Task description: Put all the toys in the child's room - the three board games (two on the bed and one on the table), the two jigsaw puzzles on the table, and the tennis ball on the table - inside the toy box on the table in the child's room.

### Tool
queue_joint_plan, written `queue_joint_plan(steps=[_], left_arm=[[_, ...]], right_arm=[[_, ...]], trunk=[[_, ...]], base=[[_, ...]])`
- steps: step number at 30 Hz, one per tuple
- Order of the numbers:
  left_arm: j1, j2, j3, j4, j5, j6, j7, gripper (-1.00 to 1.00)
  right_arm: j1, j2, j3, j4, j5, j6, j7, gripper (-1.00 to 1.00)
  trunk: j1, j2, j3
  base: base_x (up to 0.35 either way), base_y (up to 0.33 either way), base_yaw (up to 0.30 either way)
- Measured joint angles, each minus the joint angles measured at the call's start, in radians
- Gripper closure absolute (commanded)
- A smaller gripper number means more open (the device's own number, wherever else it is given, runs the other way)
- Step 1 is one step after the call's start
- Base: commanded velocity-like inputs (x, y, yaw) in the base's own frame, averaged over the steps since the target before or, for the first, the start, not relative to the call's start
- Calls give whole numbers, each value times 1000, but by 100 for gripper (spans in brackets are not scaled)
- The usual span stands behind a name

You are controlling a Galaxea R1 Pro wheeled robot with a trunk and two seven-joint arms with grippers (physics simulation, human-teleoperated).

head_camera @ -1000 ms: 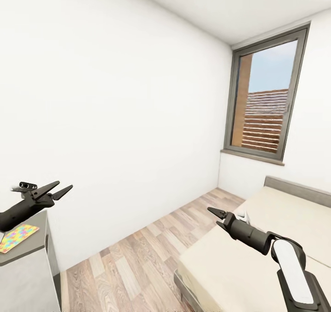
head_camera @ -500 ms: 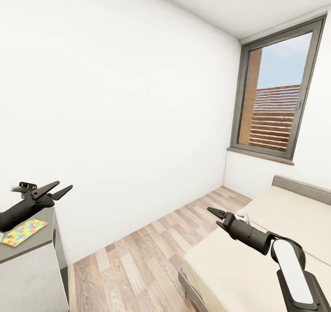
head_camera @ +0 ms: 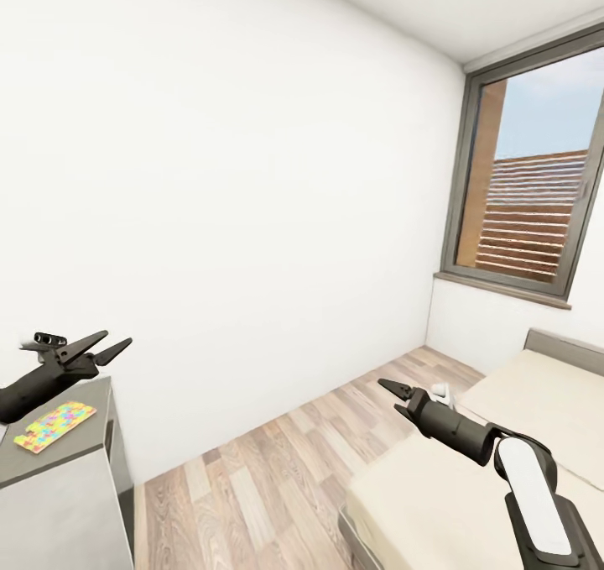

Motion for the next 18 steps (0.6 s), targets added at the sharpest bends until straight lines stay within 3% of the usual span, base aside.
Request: queue_joint_plan(steps=[9,18], left_arm=[[0,-1,1,0,0,0,0,-100],[0,-2,1,0,-1,-1,0,-100]], right_arm=[[0,-1,-1,0,-1,0,0,-100],[0,-2,-1,3,-2,0,0,-100]], trunk=[[0,0,-2],[0,0,-10]], base=[[321,13,68],[303,116,108]])
